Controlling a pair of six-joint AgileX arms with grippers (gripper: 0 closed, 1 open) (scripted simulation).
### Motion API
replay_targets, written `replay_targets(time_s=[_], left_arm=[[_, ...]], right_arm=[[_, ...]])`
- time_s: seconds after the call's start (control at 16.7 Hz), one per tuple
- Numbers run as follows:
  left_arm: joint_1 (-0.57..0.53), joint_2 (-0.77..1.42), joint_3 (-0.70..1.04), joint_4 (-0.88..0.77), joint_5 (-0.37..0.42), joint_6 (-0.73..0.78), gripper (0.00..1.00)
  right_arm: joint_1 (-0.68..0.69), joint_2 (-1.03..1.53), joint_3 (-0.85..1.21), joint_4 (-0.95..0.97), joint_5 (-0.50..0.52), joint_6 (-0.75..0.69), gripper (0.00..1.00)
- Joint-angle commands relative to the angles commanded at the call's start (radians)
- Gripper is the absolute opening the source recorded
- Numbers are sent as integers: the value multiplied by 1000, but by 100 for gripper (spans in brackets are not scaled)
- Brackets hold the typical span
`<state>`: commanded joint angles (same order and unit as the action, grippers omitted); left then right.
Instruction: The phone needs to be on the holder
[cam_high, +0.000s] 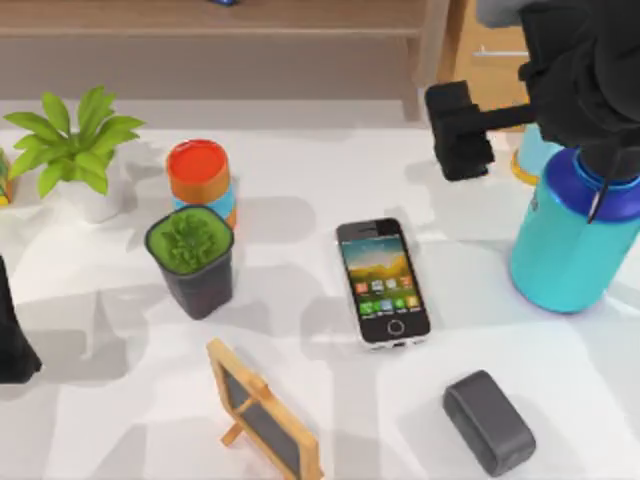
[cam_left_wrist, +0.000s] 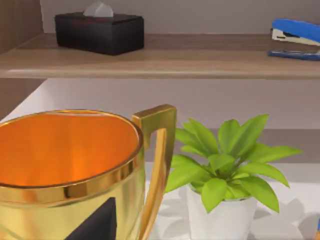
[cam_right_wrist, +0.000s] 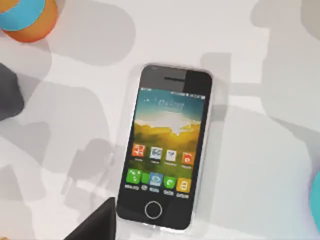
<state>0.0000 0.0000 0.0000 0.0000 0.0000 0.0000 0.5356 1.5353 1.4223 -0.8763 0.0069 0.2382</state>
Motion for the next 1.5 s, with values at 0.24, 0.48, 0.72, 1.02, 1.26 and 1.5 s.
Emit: replay_targets(time_s=[0.24,0.48,0.72,1.02,1.26,1.5], left_arm=[[0,0,0,0,0,0,100],[0,0,0,0,0,0,100],[0,0,0,0,0,0,100],[0,0,0,0,0,0,100],[0,0,0,0,0,0,100],[0,0,0,0,0,0,100]], right_arm=[[78,364,249,-184,-2,87,100],[100,625,438,-297,-4,168,100],[88,759,550,-344,-5,222,100],[84,777,567,-349,-5,230,100],[86,782,550,-330,-5,231,100],[86,826,461,-188,-4,232,100]])
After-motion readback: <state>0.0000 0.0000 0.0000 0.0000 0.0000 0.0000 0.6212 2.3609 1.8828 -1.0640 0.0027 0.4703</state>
